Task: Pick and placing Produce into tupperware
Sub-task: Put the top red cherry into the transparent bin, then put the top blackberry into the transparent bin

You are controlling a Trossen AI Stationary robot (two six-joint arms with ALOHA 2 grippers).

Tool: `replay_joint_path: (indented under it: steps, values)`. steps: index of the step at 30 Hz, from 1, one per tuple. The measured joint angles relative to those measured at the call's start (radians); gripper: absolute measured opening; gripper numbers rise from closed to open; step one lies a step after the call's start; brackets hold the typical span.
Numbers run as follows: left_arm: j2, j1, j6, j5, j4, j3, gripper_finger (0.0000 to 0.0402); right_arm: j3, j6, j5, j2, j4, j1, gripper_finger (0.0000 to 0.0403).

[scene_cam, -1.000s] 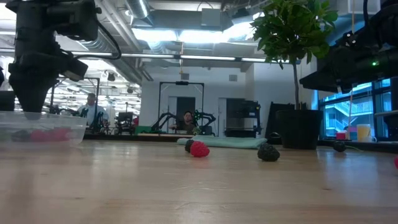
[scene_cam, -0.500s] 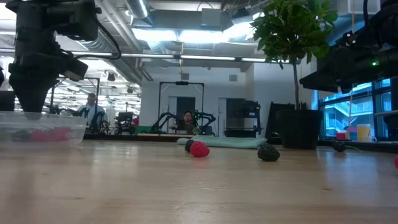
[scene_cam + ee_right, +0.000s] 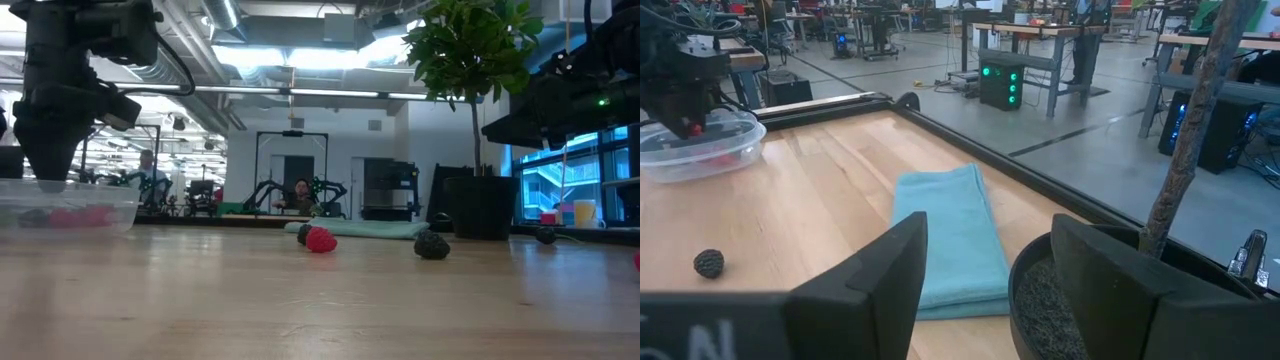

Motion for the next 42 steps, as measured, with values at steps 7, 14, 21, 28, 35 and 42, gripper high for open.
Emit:
replay_joint_path:
  steps: [7,14,21,28,35,42]
  values:
    - [0.0,0.0,0.0,0.0,0.0,0.0,0.0191,0.0,0.0,0.0,0.0,0.0,0.0,0.0217]
    - [0.0,0.0,-0.001,-0.001,0.0,0.0,0.0202,0.0,0.0,0.0,0.0,0.0,0.0,0.0217]
    - [0.0,0.007,0.0,-0.003,0.019,0.008,0.0203,0.0,0.0,0.0,0.0,0.0,0.0,0.0217]
    - [0.0,-0.013,0.434,-0.005,0.43,0.05,0.0203,0.0,-0.001,0.0,0.0,0.006,0.0,0.0217]
    - [0.078,0.022,0.63,-0.001,0.746,0.051,0.0203,0.0,-0.001,0.0,0.0,0.021,0.0,0.0217]
    - [0.291,0.074,0.813,-0.034,0.905,0.051,0.0203,0.0,0.0,0.0,0.0,0.029,0.0,0.0217]
